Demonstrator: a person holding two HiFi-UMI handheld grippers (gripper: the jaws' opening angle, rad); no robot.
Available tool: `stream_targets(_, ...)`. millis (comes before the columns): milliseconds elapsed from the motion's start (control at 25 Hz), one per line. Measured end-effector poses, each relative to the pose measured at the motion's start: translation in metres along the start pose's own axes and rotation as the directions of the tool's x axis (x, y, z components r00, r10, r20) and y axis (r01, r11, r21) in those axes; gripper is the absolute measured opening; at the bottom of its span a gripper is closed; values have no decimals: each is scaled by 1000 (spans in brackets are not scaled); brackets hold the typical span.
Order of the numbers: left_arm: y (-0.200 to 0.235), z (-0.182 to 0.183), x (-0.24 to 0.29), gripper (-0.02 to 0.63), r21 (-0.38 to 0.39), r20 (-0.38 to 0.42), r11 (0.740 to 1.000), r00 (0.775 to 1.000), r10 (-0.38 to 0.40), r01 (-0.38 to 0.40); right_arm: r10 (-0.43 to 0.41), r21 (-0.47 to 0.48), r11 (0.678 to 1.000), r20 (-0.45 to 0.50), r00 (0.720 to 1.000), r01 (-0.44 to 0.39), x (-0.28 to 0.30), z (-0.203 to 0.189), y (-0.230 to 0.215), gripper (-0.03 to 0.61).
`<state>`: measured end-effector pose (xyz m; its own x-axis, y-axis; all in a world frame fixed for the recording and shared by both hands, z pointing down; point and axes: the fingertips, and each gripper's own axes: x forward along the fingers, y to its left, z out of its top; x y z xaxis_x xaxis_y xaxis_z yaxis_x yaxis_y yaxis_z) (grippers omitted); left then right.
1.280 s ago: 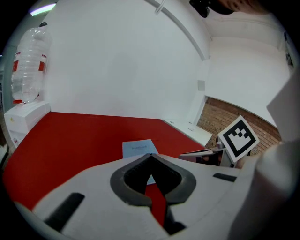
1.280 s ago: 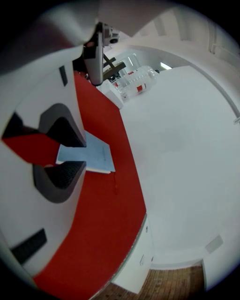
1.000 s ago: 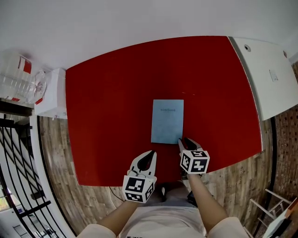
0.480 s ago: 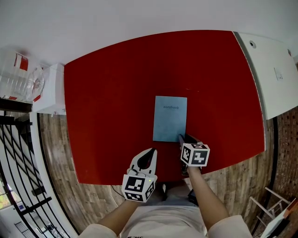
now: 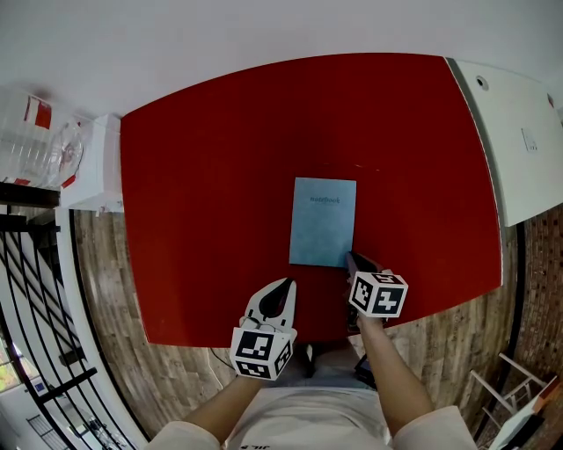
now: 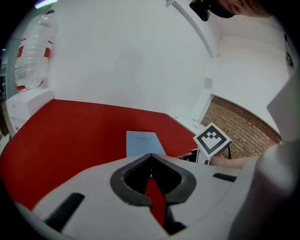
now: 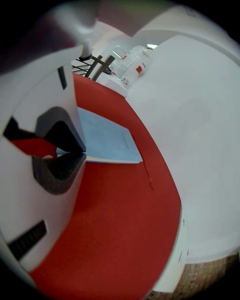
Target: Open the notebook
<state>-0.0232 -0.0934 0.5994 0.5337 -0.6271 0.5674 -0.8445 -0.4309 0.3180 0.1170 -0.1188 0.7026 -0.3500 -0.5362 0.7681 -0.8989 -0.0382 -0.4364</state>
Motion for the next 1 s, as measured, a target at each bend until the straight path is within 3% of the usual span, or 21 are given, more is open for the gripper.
stream_targets(280, 1, -1, -2, 6, -1, 1, 1000, 1000, 6, -6, -7, -40, 999, 43, 999, 9, -12, 12, 1, 12)
stream_targets(520, 1, 1, -8, 6, -9, 15, 1000, 1000, 14, -13, -27, -184, 982, 99, 995, 45, -36, 37, 13, 9)
stream_targets(720, 2, 4, -13, 6, -20, 31, 1000, 999, 18, -18, 55, -292, 956, 147, 988, -10, -60, 51, 65, 8)
stream_targets(1000, 22, 4, -29, 6, -49, 50, 997, 997, 65, -63, 196, -423, 897, 121, 973, -128, -61, 47, 149, 8)
